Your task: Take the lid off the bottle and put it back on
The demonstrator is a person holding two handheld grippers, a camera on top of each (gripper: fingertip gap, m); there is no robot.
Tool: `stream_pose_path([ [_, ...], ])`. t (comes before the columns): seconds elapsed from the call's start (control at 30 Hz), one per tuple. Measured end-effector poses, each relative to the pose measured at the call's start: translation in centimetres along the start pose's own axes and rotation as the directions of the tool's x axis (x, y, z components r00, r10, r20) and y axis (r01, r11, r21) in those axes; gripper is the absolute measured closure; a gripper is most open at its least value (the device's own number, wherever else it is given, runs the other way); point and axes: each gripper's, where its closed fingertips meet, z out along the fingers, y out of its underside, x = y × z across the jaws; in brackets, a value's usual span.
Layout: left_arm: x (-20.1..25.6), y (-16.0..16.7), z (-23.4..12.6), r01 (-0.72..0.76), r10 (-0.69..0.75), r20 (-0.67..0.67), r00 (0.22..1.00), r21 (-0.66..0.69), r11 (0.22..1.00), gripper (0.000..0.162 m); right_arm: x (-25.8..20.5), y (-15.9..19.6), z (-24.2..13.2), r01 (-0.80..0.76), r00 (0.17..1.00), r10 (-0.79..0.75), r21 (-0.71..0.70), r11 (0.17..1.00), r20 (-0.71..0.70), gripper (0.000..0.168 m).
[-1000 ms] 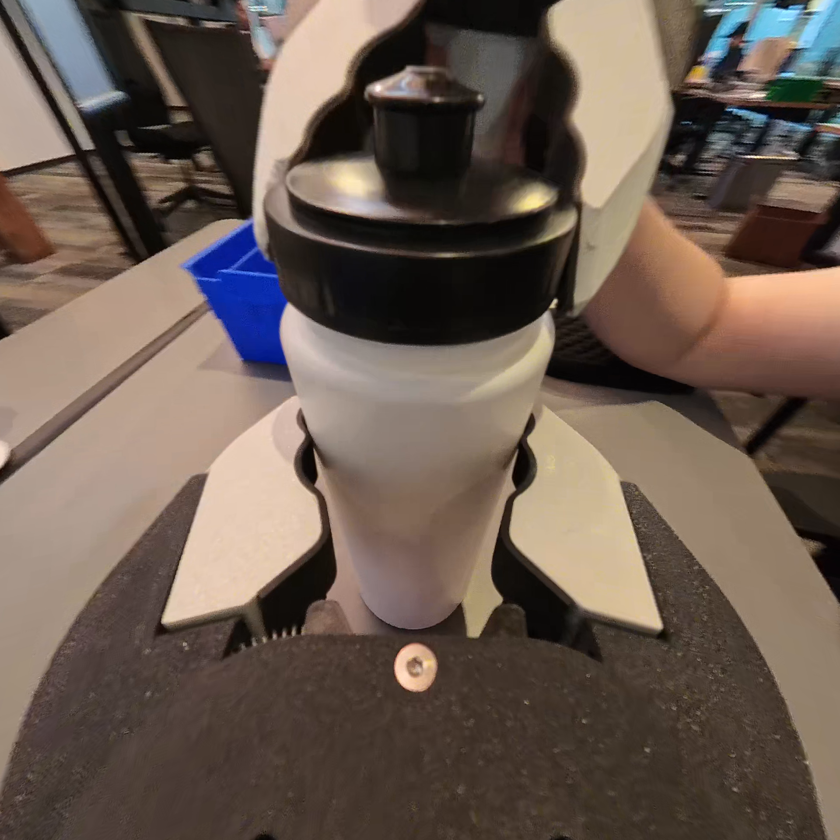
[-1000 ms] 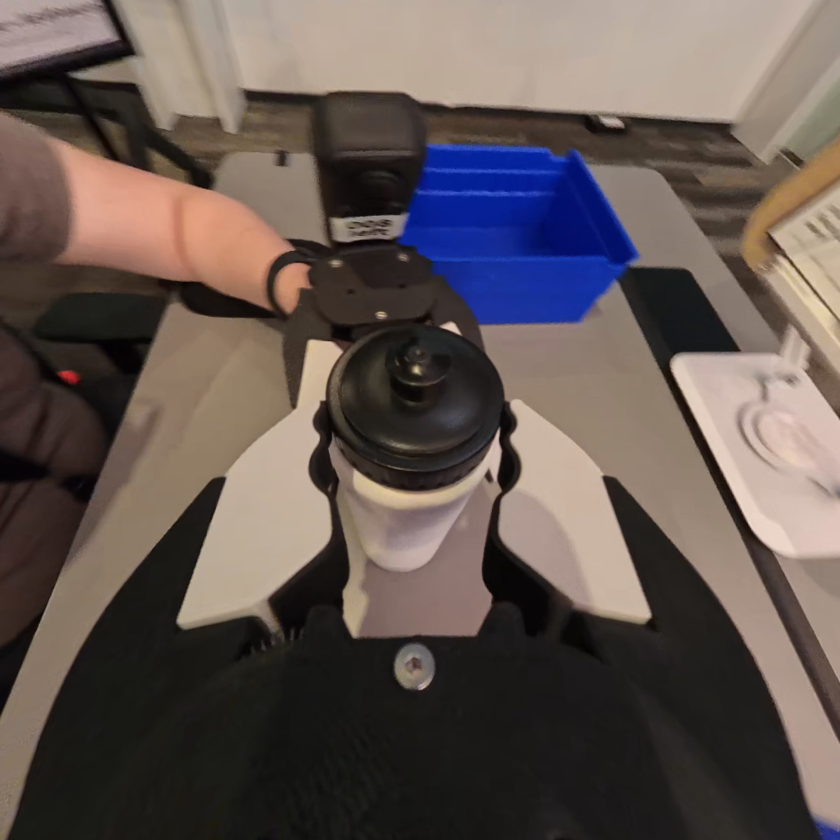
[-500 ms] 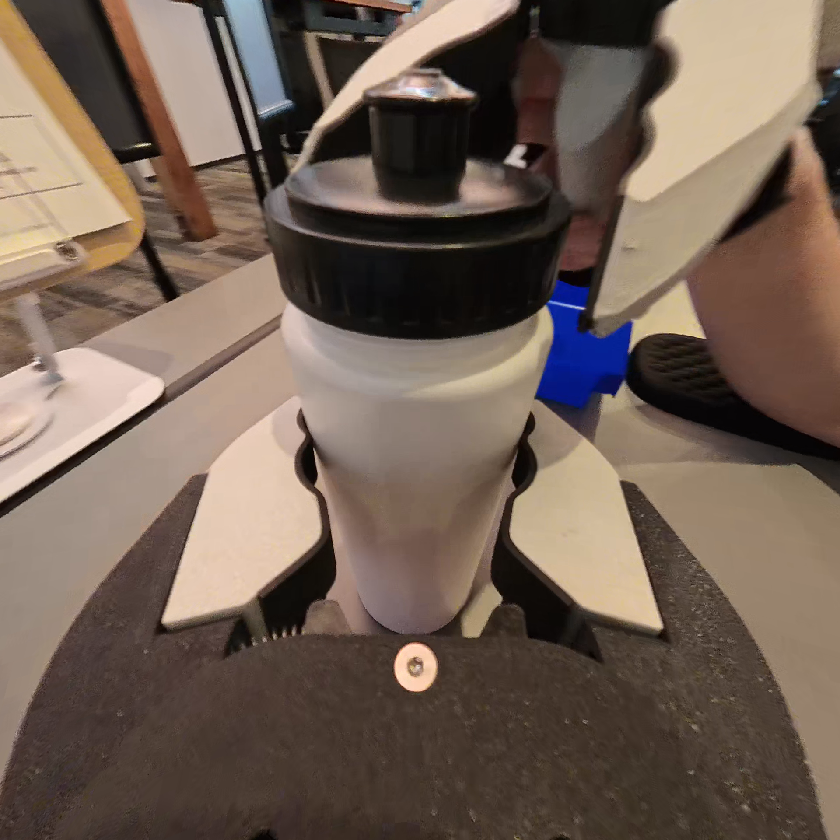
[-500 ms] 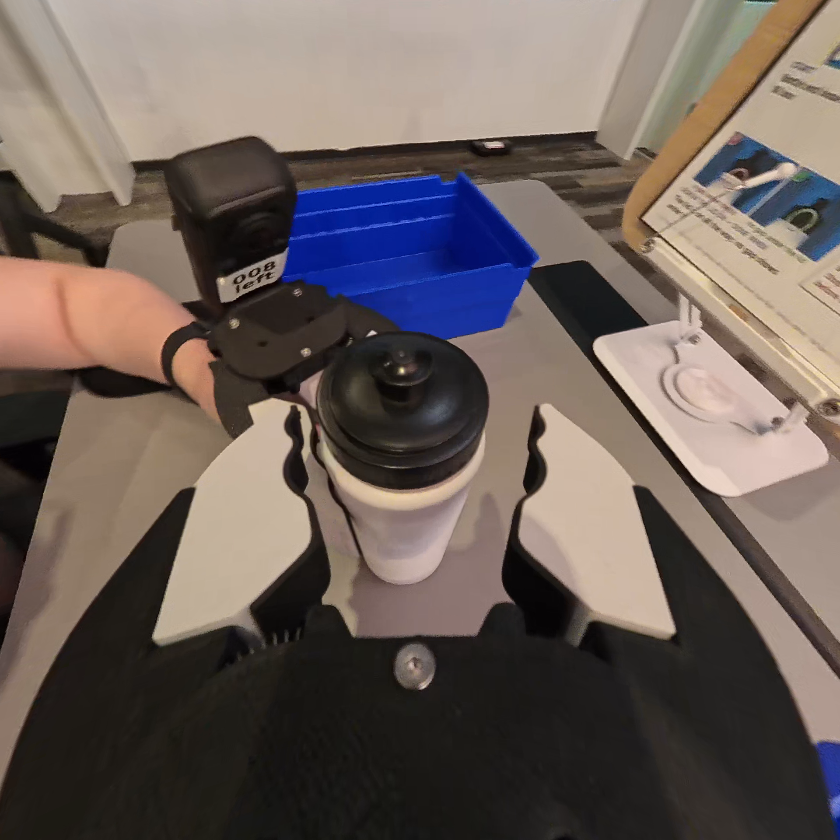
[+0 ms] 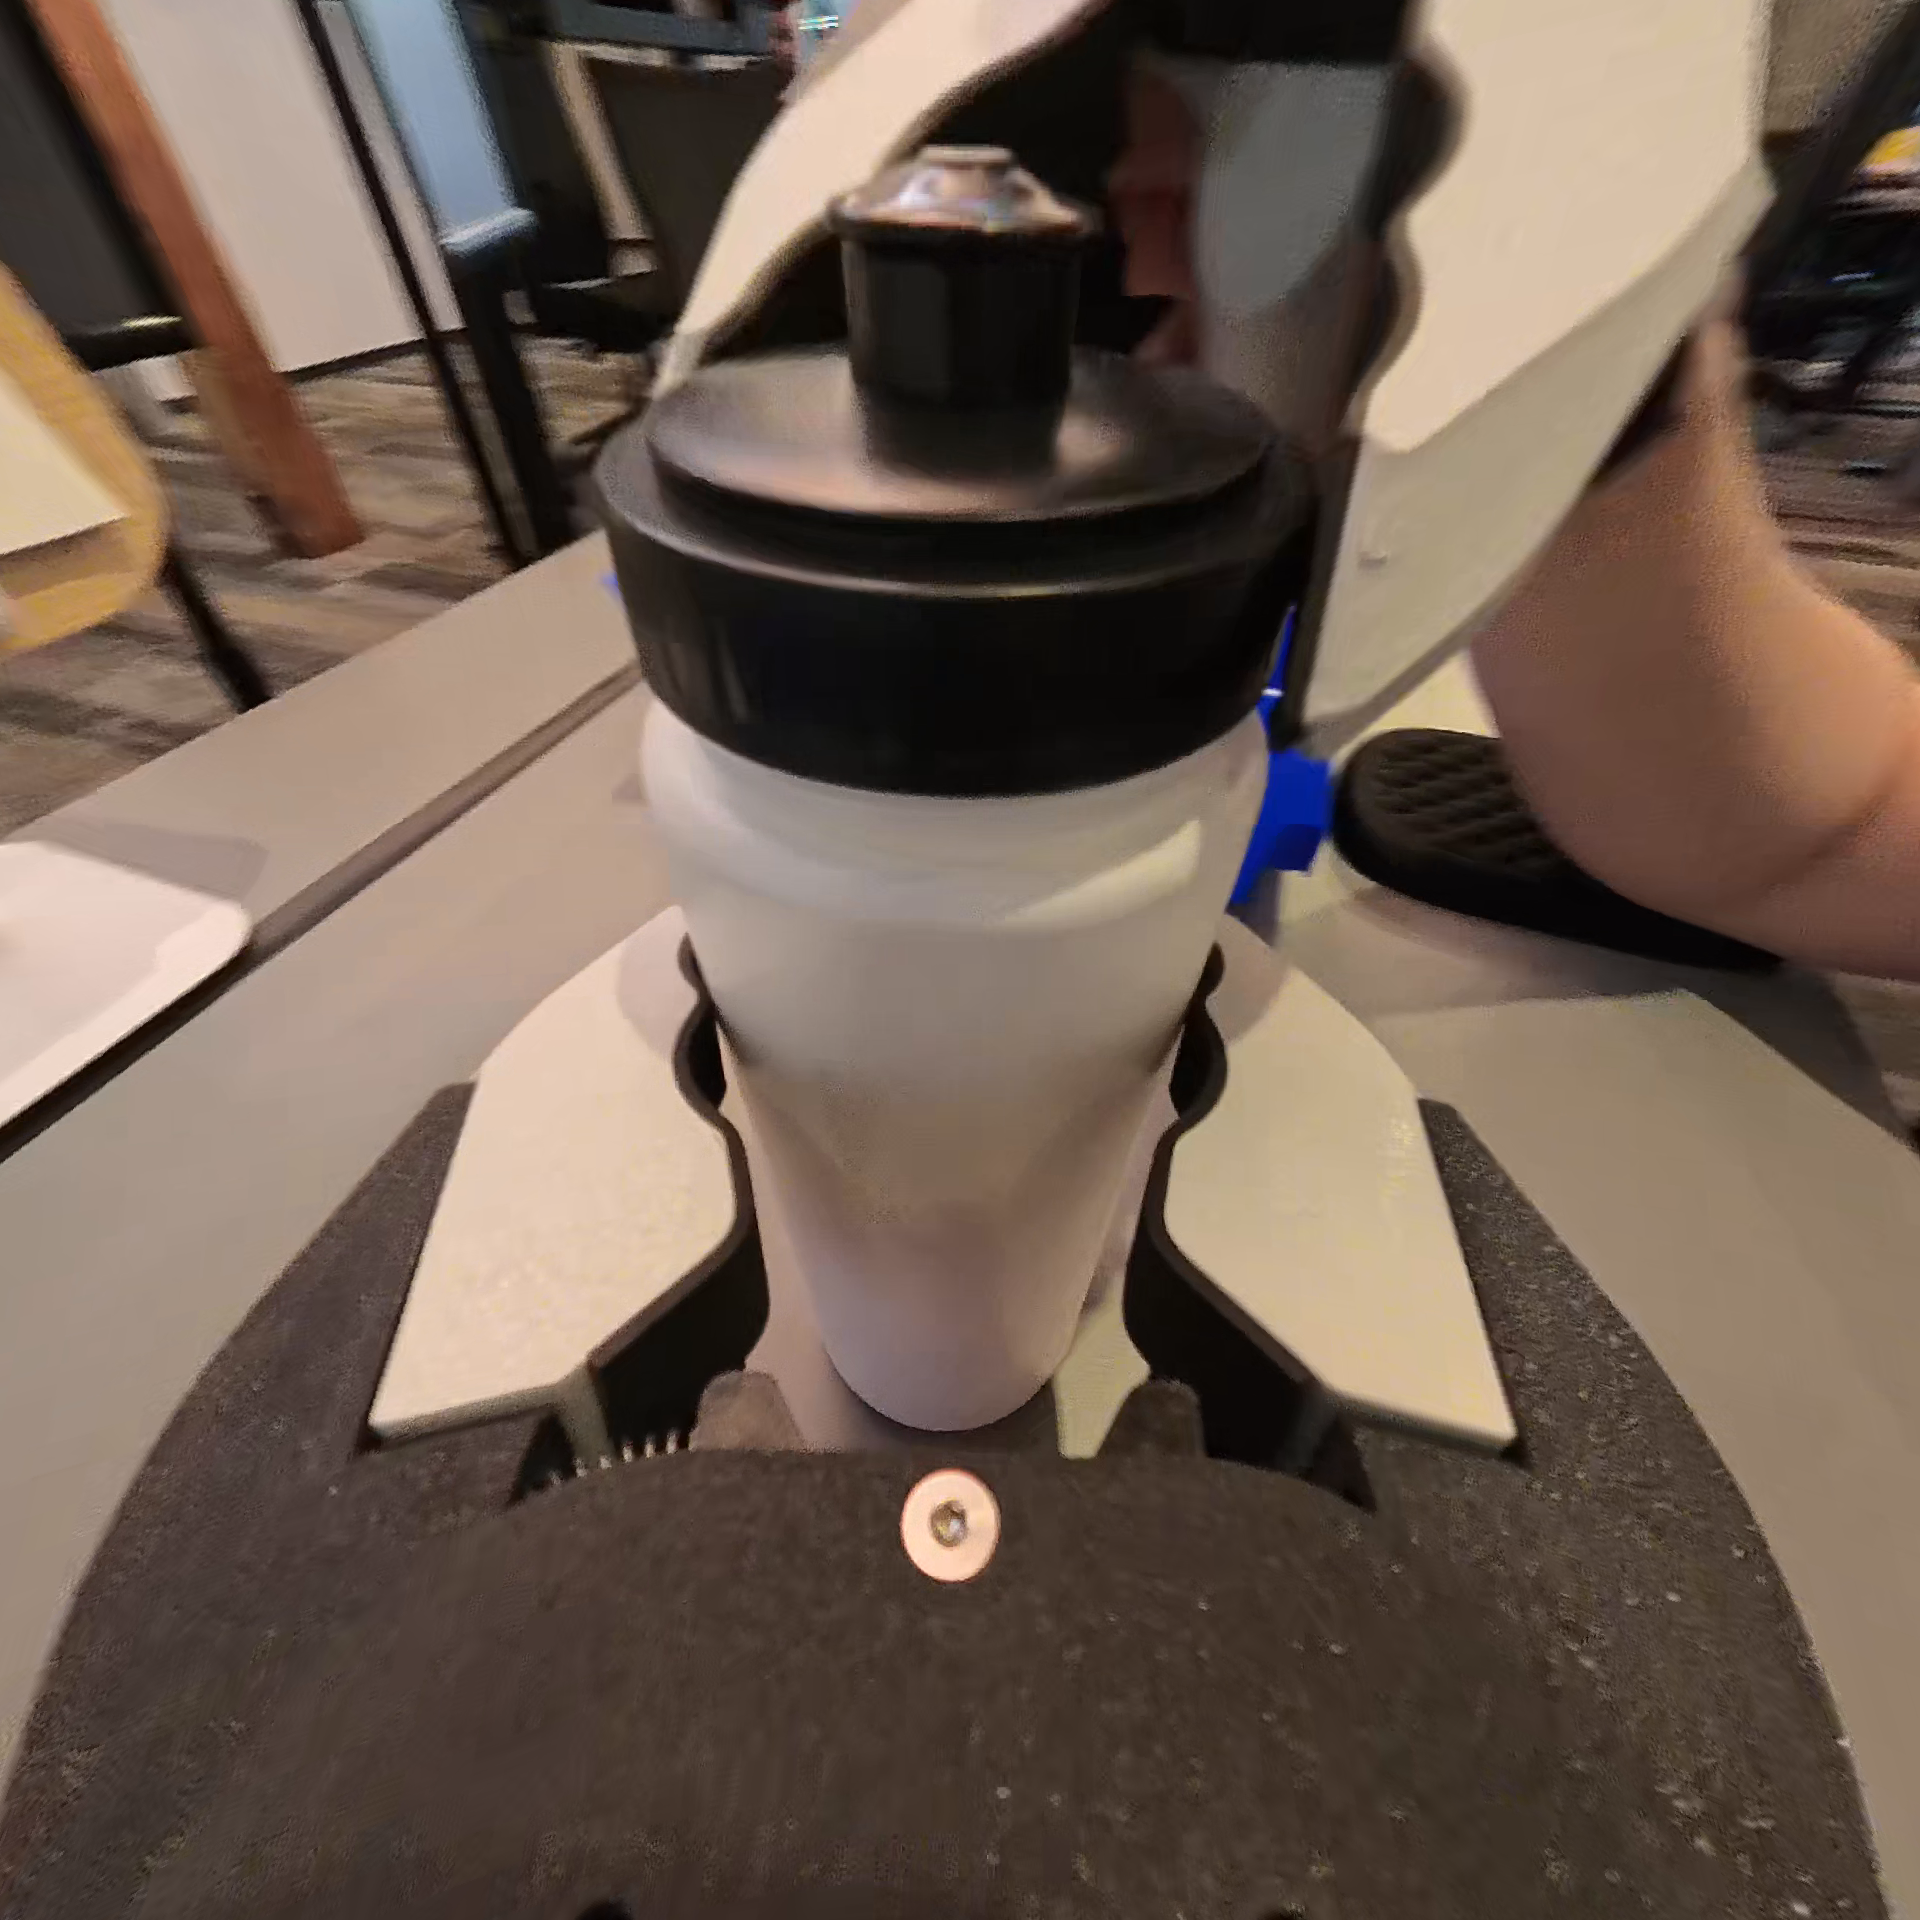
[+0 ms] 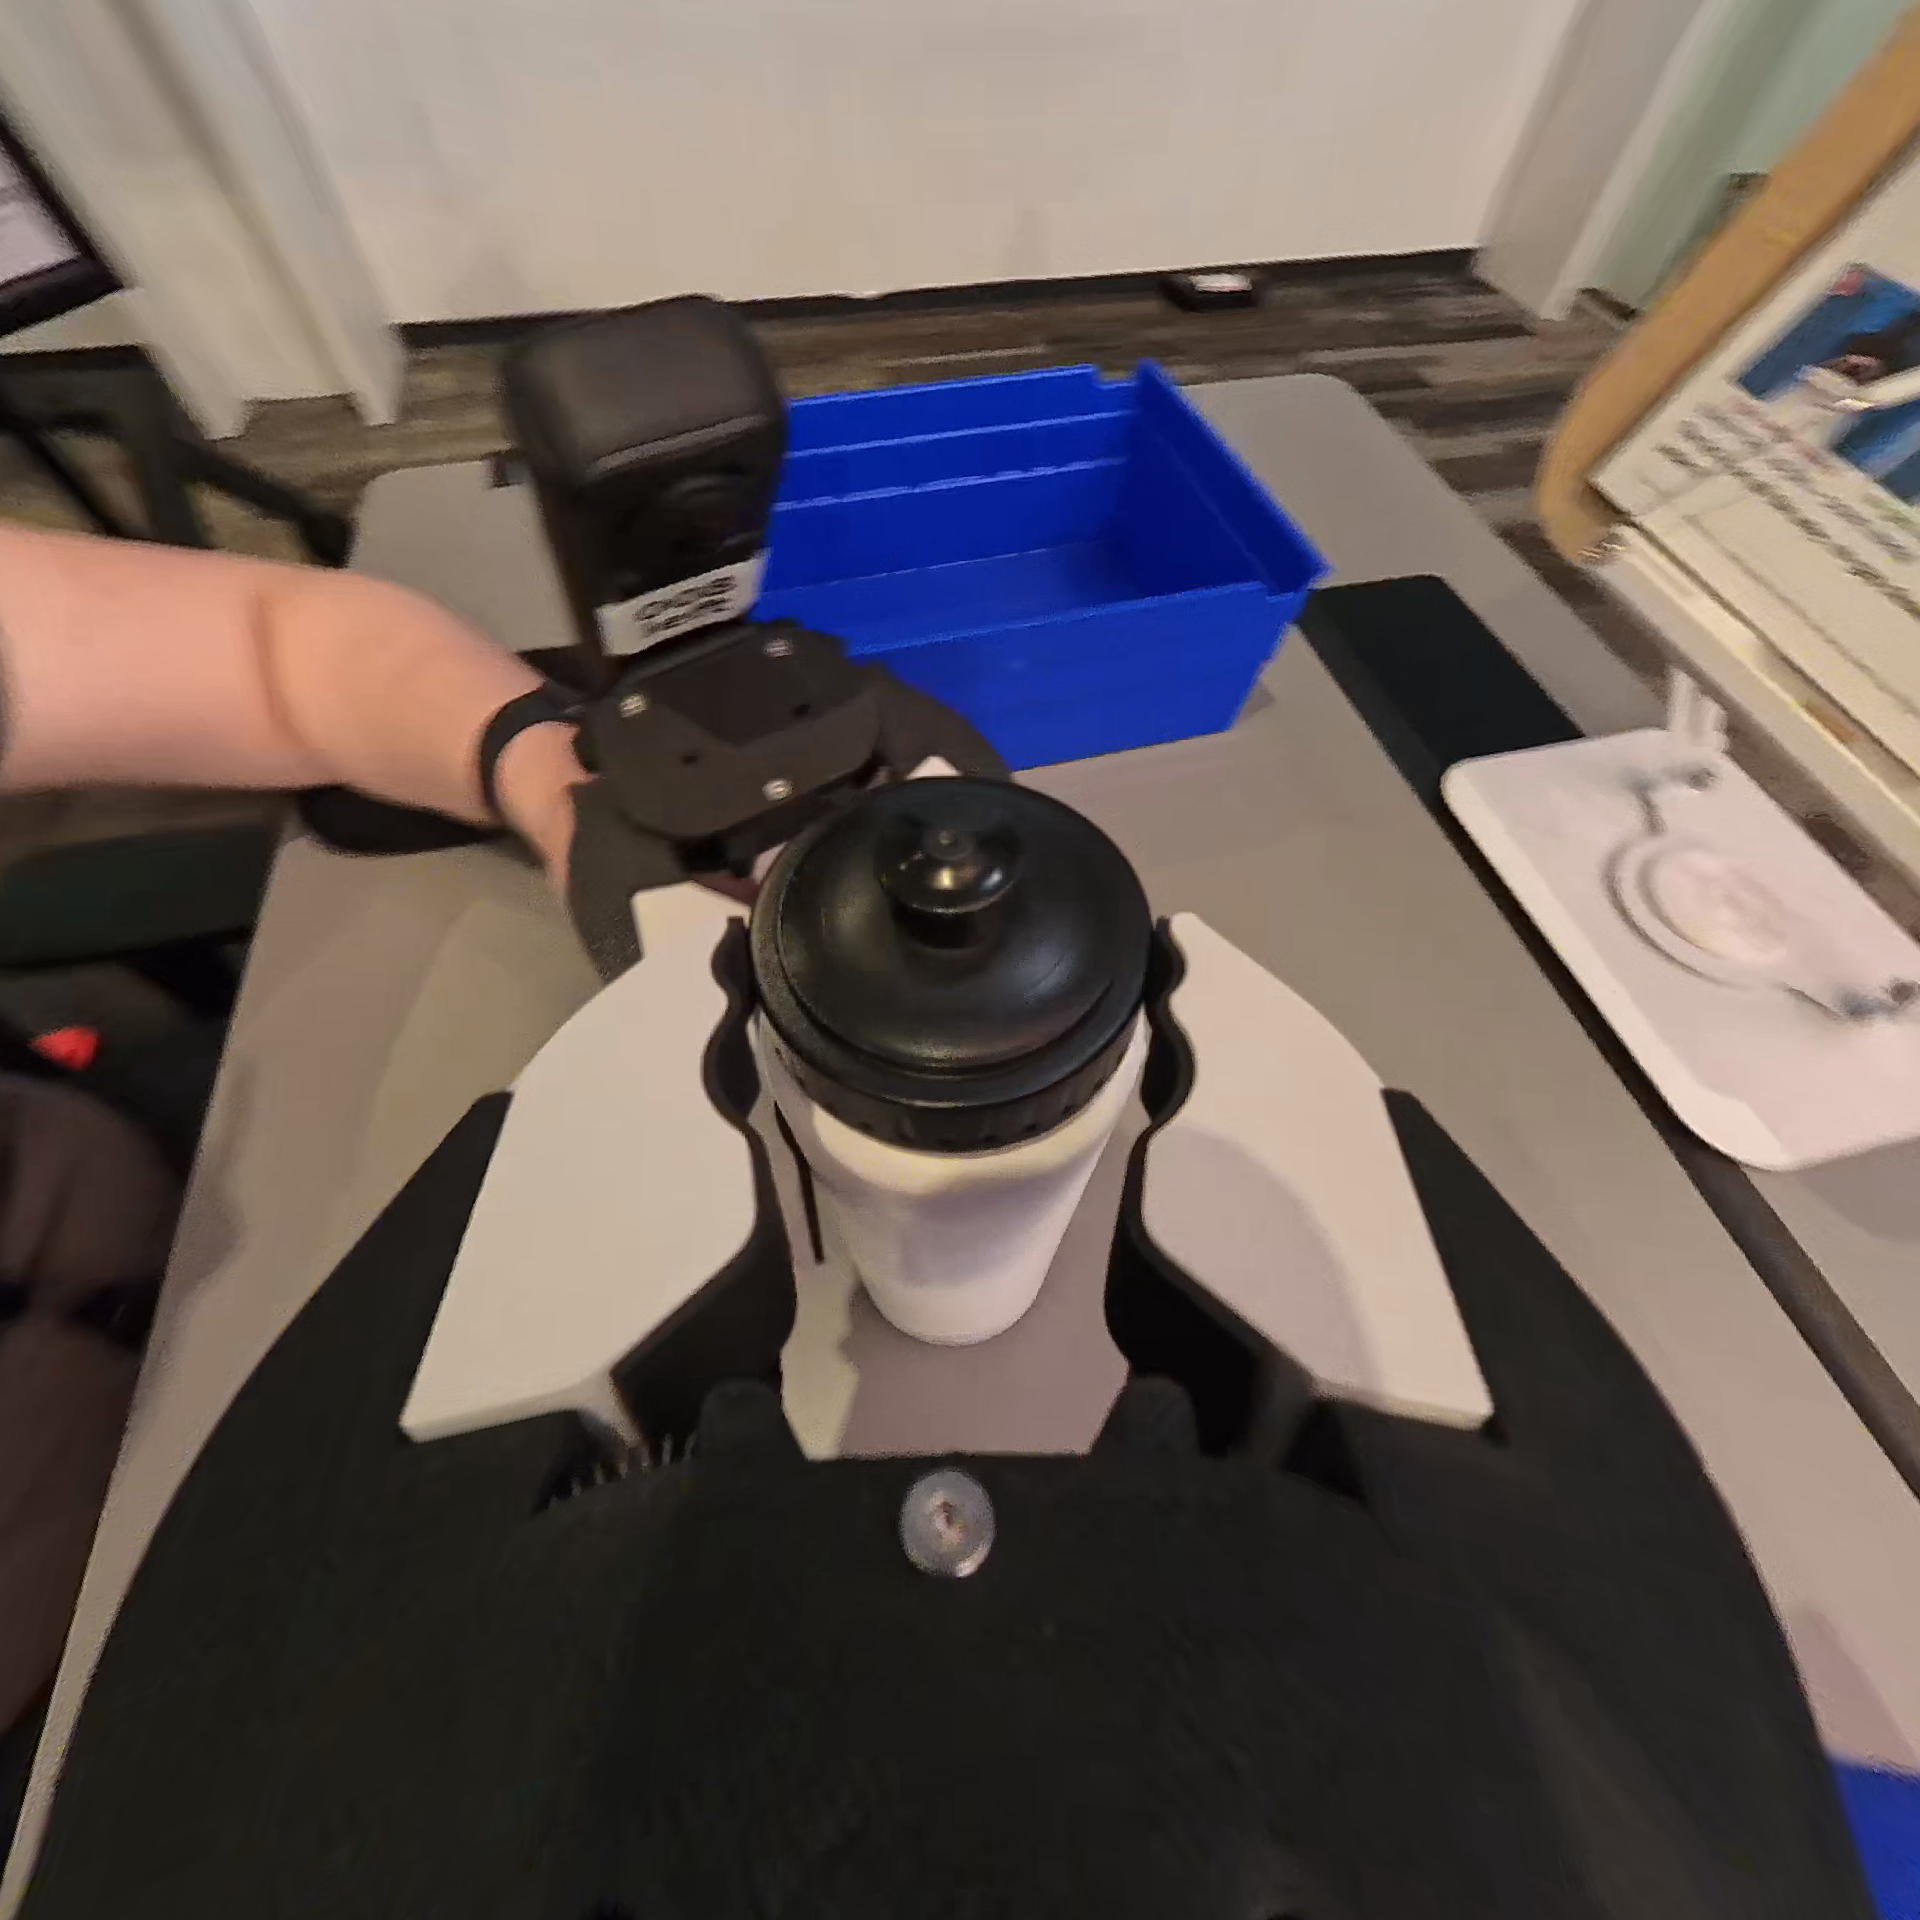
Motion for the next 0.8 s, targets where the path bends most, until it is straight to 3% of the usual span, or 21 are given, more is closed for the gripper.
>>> stream_pose_path([
  [0.17,4.2,0.0,0.2,-0.065,0.071,-0.248,0.966,0.033,0.997,0.076,-3.5,0.8,-2.1,0.123,0.933,-0.148,0.093,0.988,0.329,0.094],
  [0.3,5.7,0.0,0.1,-0.052,0.067,-0.326,0.943,0.055,0.997,0.076,-4.5,0.8,-2.4,0.107,0.901,-0.15,0.127,0.986,0.408,0.094],
  [0.4,4.6,-0.1,0.3,-0.046,0.057,-0.252,0.966,0.048,0.998,0.076,-3.4,0.6,-1.9,0.081,0.934,-0.117,0.116,0.99,0.338,0.093],
  [0.47,2.9,-0.1,0.5,-0.041,0.047,-0.144,0.988,0.045,0.998,0.076,-2.4,0.1,-1.3,0.072,0.962,-0.101,0.12,0.99,0.253,0.079],
  [0.57,0.4,-0.1,0.2,-0.008,0.008,-0.008,1.0,0.039,0.999,0.076,-1.1,-0.9,-0.5,0.111,0.988,-0.126,0.148,0.983,0.093,0.074],
  [0.67,-2.0,0.0,-0.5,0.015,-0.02,0.131,0.991,0.04,0.999,0.076,0.5,-2.2,0.0,0.096,0.994,-0.083,0.188,0.977,-0.078,0.073],
  [0.8,-3.8,0.1,-1.1,0.039,-0.048,0.221,0.974,0.044,0.998,0.076,2.3,-2.1,0.7,0.004,0.969,0.041,0.178,0.984,-0.243,0.073],
])
